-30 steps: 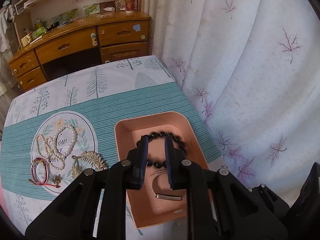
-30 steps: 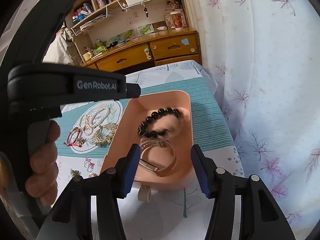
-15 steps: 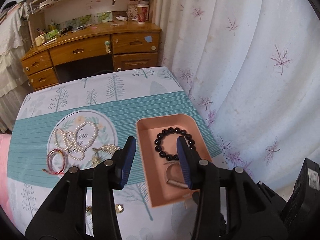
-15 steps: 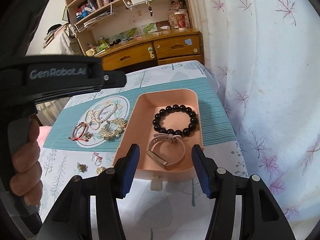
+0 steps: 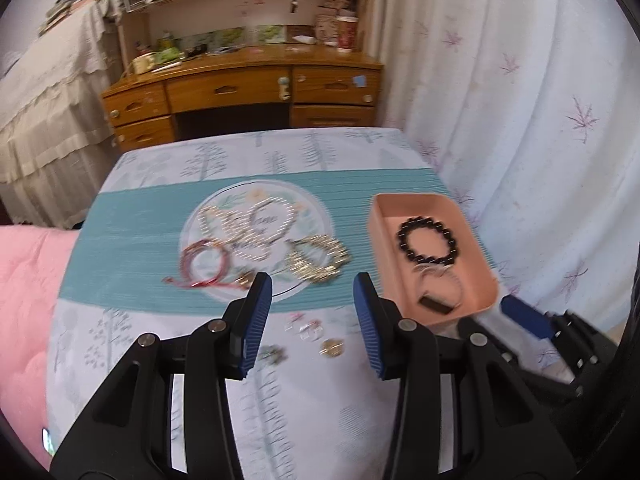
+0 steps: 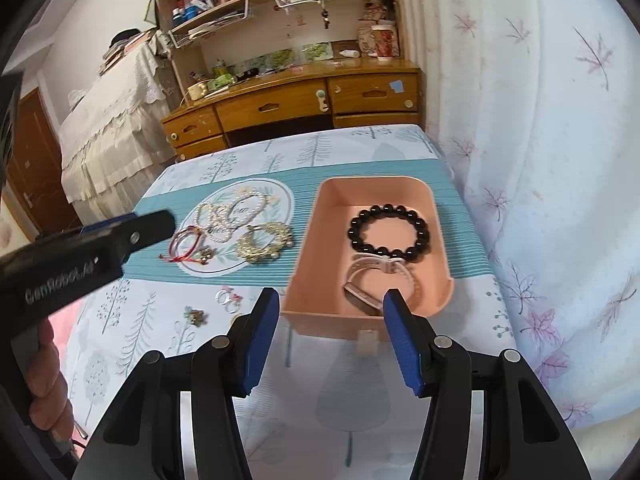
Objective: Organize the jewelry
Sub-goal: 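Withdraw both open tools from the tray toward the remaining jewelry, then grasp red string bracelet with left tool while right tool grasps gold leaf hair clip, then carry red bracelet with left tool while right tool carries clip into tray, open both, then move left tool toward flower brooch while right tool moves toward gold coin pendant, then grasp flower brooch with left tool while right tool grasps gold coin pendant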
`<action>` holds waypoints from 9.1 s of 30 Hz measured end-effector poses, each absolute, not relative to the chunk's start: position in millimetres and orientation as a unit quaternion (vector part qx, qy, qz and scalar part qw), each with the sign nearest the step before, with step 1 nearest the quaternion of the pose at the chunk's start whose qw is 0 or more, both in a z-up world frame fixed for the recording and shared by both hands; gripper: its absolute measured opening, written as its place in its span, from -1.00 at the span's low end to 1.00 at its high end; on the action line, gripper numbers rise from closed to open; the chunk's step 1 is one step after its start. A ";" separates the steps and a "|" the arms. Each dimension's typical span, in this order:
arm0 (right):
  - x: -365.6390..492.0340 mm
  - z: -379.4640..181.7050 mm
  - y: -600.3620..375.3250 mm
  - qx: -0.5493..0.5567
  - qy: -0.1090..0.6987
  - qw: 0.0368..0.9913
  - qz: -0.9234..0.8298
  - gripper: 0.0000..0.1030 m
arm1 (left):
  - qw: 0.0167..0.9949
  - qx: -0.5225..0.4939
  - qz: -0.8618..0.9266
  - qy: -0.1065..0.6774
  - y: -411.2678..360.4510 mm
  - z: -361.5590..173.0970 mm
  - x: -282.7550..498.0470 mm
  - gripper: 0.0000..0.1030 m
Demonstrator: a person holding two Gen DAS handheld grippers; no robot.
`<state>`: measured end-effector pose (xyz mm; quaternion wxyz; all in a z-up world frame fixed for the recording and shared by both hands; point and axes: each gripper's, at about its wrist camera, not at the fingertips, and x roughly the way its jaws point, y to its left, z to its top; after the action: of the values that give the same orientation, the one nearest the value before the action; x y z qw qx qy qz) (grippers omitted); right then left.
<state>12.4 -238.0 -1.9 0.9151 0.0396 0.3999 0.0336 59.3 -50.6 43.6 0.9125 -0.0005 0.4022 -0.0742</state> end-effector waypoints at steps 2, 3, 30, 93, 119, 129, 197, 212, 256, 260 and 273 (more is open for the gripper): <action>10.5 0.0 -227.8 0.034 0.402 0.914 0.040 0.07 | 0.913 -0.006 -0.061 0.402 -32.2 42.1 53.1 -0.24; 10.7 1.1 -223.5 0.032 0.403 0.914 0.044 0.07 | 0.914 -0.008 -0.056 0.402 -25.5 41.6 51.9 -0.24; 192.1 -9.7 -101.4 -0.058 0.548 0.816 0.173 0.07 | 0.835 -0.053 0.032 0.547 113.0 -34.8 191.2 -0.23; 120.9 52.8 -235.0 0.021 0.476 0.866 0.151 -0.69 | 0.868 -0.006 -0.124 0.480 -72.7 50.5 168.1 -0.93; 113.1 28.5 -334.4 0.042 0.469 0.878 0.089 -0.69 | 0.826 0.031 -0.126 0.548 -190.5 -36.8 221.6 -0.90; 148.5 10.6 -294.3 0.037 0.485 0.867 0.110 -0.69 | 0.851 0.008 -0.088 0.518 -122.6 -14.2 207.6 -0.05; 119.5 -72.5 -137.2 -0.027 0.600 0.778 0.186 -0.55 | 0.824 -0.015 -0.065 0.563 28.6 -53.1 106.7 -0.04; 127.1 -87.5 -117.6 -0.085 0.624 0.764 0.139 -0.26 | 0.819 -0.021 -0.061 0.570 35.1 -61.7 113.5 -0.04; 102.4 -57.8 -143.3 -0.095 0.596 0.782 0.153 -0.62 | 0.794 -0.001 -0.093 0.601 -11.0 -86.9 133.0 -0.42; 101.3 -55.0 -143.9 -0.091 0.595 0.783 0.155 -0.62 | 0.796 0.007 -0.087 0.599 -11.2 -87.8 133.1 -0.62; 95.2 -29.4 -163.4 -0.060 0.572 0.802 0.163 -0.62 | 0.823 -0.003 -0.092 0.560 -16.2 -42.8 124.2 -0.68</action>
<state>95.2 -163.4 -29.4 0.8020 -0.0599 0.5715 0.1629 124.2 -16.2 -42.8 0.8234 -0.0026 0.5599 -0.0920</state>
